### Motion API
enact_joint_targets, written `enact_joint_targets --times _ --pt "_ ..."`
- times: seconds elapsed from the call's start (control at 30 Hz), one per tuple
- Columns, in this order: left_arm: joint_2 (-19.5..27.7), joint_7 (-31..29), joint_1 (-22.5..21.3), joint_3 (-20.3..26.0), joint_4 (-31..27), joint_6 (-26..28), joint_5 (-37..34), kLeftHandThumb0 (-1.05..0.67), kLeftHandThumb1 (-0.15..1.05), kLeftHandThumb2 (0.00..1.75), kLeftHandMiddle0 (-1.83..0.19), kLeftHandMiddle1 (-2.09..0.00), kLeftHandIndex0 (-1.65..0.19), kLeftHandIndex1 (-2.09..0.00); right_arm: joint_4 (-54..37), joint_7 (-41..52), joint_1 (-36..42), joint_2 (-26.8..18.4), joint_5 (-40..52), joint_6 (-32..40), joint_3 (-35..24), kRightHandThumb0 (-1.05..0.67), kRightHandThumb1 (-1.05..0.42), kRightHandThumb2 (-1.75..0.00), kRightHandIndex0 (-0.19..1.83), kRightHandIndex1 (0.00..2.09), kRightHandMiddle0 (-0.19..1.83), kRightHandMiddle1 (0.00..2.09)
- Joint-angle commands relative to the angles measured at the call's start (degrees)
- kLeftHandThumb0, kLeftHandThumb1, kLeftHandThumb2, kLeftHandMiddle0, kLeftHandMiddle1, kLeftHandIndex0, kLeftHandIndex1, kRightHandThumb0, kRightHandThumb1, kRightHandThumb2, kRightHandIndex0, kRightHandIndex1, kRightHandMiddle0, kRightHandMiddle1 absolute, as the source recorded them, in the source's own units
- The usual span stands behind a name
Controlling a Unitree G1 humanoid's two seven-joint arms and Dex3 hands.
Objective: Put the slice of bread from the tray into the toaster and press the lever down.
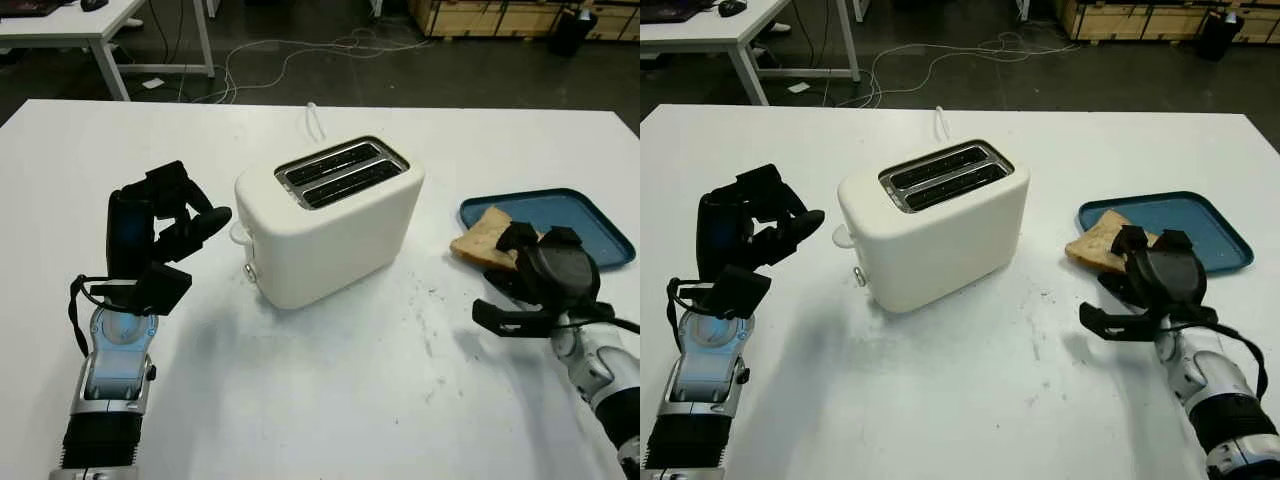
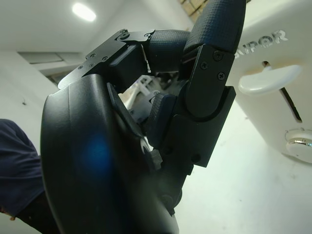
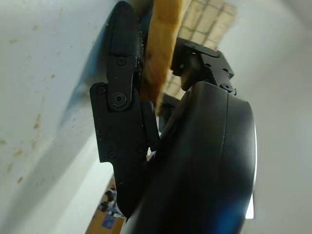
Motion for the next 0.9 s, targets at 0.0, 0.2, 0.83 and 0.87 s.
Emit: enact_joint_targets --times 0.0,0.2,0.83,0.87 --pt "0.3 0.5 -0.4 0.4 0.2 -1.2 0.5 -0.88 0.92 0.12 -1.24 -1.73 -1.02 -1.62 2.2 -1.3 0.1 0.2 -1.4 -1.1 1.6 -0.51 -0.92 -0.45 1.57 1.75 1.56 1.75" --pt "0.1 0.4 -0.3 0.4 0.1 -0.9 0.5 -0.88 0.92 0.12 -1.24 -1.72 -1.02 -1.63 3.1 -4.6 -0.4 -0.6 -2.3 -2.0 3.6 -0.54 -0.92 -0.62 1.57 1.75 1.57 1.75" --pt "0.1 0.9 -0.3 0.2 0.8 -1.3 1.5 -0.9 0.92 0.12 -1.26 -1.72 -1.04 -1.59 -2.7 -13.0 -1.9 -4.9 2.9 -15.7 -3.8 -0.55 -0.92 -0.74 1.57 1.75 1.57 1.75" --pt "0.2 0.9 -0.3 0.2 1.0 -1.5 1.6 -0.89 0.92 0.12 -1.26 -1.71 -1.04 -1.59 -3.4 -12.2 -2.0 -5.1 4.5 -17.3 -5.1 -0.56 -0.92 -0.74 1.57 1.75 1.57 1.75"
